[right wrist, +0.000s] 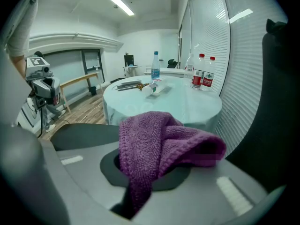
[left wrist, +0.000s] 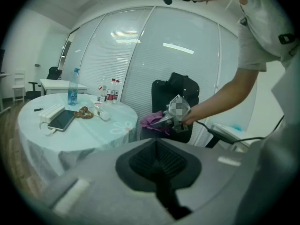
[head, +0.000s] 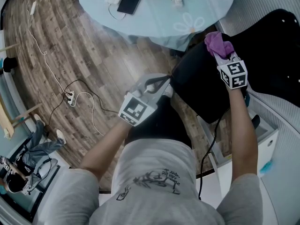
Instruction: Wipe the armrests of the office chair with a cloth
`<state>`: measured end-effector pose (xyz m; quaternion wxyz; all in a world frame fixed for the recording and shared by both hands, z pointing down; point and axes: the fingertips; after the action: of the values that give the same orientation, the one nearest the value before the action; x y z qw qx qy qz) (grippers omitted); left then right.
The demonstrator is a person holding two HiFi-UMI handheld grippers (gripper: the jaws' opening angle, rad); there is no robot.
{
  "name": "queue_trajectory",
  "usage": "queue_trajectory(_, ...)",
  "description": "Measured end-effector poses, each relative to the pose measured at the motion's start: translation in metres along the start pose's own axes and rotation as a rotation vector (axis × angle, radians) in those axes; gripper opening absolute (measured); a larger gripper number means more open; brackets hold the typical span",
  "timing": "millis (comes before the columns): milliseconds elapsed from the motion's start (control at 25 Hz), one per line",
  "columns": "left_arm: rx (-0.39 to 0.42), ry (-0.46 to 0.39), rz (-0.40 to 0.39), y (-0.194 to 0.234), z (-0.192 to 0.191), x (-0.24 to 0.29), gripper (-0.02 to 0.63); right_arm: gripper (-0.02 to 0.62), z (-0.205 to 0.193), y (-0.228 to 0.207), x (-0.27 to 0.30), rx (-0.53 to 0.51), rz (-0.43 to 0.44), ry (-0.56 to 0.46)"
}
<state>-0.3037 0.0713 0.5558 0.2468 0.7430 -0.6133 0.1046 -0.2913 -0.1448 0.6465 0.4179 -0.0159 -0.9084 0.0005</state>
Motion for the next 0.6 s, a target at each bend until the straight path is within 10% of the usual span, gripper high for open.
queue_trajectory(600,-0.001,-0.005,0.007,0.001,0.004,-0.002,0.002,0.037,-0.003,0.11,-0.012,-0.094,0.101,-0.037)
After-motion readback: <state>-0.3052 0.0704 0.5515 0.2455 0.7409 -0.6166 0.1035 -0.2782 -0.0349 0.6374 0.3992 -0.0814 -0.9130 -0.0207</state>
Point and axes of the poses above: the fingertips, and each gripper's own axes: x forward along the fingers, y to its left, z out of its top, and after that the axes turned 5 degrees about y, right-handed
